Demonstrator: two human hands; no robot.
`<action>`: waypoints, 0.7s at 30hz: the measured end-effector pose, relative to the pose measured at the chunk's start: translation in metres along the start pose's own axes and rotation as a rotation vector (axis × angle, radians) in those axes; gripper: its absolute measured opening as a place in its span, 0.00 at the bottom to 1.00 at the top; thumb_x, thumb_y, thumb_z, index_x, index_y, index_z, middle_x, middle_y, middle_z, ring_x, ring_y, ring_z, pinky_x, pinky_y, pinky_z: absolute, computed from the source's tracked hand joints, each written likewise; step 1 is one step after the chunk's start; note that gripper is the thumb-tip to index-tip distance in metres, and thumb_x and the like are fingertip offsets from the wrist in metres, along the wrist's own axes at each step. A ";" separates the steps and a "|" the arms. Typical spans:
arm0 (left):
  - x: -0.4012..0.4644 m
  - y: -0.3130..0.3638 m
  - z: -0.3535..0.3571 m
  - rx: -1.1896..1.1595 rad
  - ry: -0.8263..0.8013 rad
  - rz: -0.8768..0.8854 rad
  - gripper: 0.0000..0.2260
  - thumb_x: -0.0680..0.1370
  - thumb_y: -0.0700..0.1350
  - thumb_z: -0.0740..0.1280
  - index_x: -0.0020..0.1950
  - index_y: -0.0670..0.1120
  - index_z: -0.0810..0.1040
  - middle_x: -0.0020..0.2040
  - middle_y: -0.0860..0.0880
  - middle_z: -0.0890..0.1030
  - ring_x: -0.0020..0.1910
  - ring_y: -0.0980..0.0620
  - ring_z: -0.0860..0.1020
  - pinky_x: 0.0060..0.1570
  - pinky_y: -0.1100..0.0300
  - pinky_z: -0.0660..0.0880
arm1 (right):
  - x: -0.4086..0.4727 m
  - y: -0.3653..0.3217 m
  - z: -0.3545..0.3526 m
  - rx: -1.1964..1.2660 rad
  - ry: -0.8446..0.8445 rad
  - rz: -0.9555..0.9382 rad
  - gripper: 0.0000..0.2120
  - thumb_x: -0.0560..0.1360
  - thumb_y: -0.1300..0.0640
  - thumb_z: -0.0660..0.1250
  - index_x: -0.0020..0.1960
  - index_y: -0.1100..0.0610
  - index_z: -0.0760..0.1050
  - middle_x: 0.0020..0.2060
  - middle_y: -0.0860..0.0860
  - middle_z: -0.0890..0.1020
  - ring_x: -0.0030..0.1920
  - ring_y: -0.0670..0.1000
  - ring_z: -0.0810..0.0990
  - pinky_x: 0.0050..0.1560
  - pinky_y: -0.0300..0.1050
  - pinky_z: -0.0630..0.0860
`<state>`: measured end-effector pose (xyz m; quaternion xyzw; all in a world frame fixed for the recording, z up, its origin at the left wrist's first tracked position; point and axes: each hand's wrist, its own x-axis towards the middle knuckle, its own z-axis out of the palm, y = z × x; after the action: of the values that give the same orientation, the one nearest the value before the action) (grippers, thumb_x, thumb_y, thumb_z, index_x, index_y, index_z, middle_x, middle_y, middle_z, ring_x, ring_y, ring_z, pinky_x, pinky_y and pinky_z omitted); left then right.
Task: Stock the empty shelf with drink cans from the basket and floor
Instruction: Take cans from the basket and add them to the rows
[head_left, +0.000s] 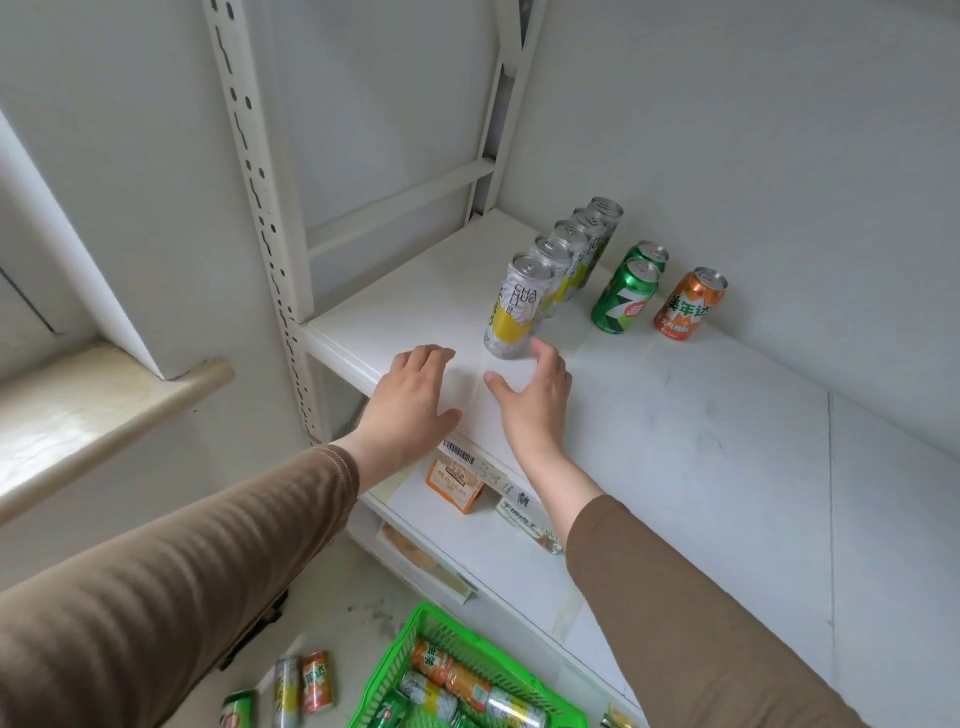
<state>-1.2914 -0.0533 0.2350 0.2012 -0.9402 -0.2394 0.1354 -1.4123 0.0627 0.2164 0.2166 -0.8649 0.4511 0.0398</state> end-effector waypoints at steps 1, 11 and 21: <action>-0.009 -0.001 0.003 0.019 0.040 0.020 0.31 0.73 0.49 0.70 0.74 0.46 0.64 0.73 0.47 0.65 0.71 0.44 0.63 0.68 0.50 0.65 | -0.014 -0.001 -0.005 -0.035 0.005 -0.073 0.30 0.70 0.54 0.76 0.69 0.57 0.70 0.65 0.54 0.76 0.65 0.56 0.69 0.63 0.47 0.68; -0.134 -0.026 0.075 0.028 0.085 0.056 0.35 0.70 0.45 0.71 0.75 0.46 0.62 0.75 0.45 0.62 0.73 0.42 0.61 0.70 0.47 0.63 | -0.163 0.049 -0.026 -0.396 -0.077 -0.482 0.27 0.74 0.53 0.71 0.70 0.57 0.71 0.71 0.54 0.72 0.72 0.58 0.67 0.75 0.58 0.62; -0.302 -0.090 0.252 0.001 -0.248 -0.117 0.36 0.67 0.44 0.72 0.73 0.43 0.65 0.72 0.43 0.67 0.71 0.41 0.64 0.68 0.47 0.66 | -0.322 0.225 0.030 -0.412 -0.426 -0.218 0.24 0.74 0.56 0.70 0.69 0.56 0.71 0.68 0.53 0.73 0.69 0.56 0.70 0.72 0.51 0.65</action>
<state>-1.0857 0.1078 -0.0722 0.2245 -0.9365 -0.2693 0.0036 -1.2105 0.2599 -0.0587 0.3849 -0.8987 0.2040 -0.0513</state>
